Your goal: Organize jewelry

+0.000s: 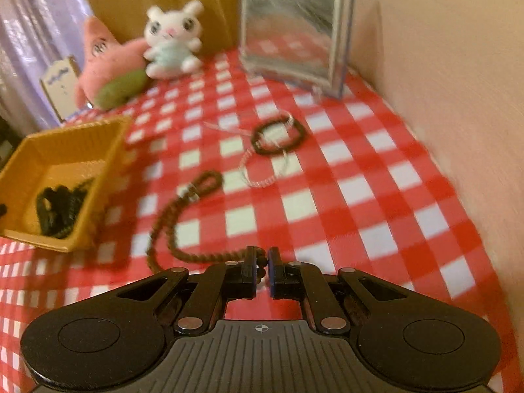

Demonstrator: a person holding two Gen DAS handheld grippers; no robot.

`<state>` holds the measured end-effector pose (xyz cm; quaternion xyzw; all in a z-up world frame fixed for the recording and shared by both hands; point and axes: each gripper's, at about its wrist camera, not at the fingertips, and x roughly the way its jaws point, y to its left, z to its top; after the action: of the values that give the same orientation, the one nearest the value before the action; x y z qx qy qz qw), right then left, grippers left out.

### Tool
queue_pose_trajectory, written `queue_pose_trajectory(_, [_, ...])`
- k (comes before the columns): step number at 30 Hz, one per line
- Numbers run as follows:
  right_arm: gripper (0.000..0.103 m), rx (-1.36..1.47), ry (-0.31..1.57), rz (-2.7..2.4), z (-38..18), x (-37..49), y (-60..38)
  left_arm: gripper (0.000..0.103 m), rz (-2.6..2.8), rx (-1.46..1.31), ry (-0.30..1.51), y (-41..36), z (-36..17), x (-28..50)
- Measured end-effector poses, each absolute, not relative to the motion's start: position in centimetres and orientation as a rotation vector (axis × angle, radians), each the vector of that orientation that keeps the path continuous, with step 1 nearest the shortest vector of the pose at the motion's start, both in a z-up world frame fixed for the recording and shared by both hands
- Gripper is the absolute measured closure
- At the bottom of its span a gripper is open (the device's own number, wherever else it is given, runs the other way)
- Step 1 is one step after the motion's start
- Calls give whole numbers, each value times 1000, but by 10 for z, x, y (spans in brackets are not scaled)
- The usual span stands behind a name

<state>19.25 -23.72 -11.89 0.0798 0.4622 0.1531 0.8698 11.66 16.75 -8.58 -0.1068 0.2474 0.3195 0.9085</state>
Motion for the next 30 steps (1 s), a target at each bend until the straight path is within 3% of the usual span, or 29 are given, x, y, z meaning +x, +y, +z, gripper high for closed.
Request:
queue_pose_trajectory(2, [93, 152, 970, 342, -118, 193, -232, 86, 660, -221, 511, 167, -86, 117])
queue_pose_trajectory(3, [81, 140, 951, 359, -115, 193, -228, 86, 661, -222, 511, 166, -86, 117])
queue_pose_trajectory(4, [60, 131, 931, 377, -112, 192, -223, 86, 662, -223, 512, 166, -85, 117])
queue_pose_trajectory(6, [50, 114, 879, 410, -108, 191, -211, 86, 662, -222, 511, 166, -85, 117])
queue_pose_trajectory(26, [50, -33, 802, 398, -145, 230, -119, 86, 661, -229, 516, 167, -85, 116])
queue_pose_trajectory(30, [71, -107, 770, 394, -147, 228, -111, 86, 661, -229, 516, 167, -85, 116])
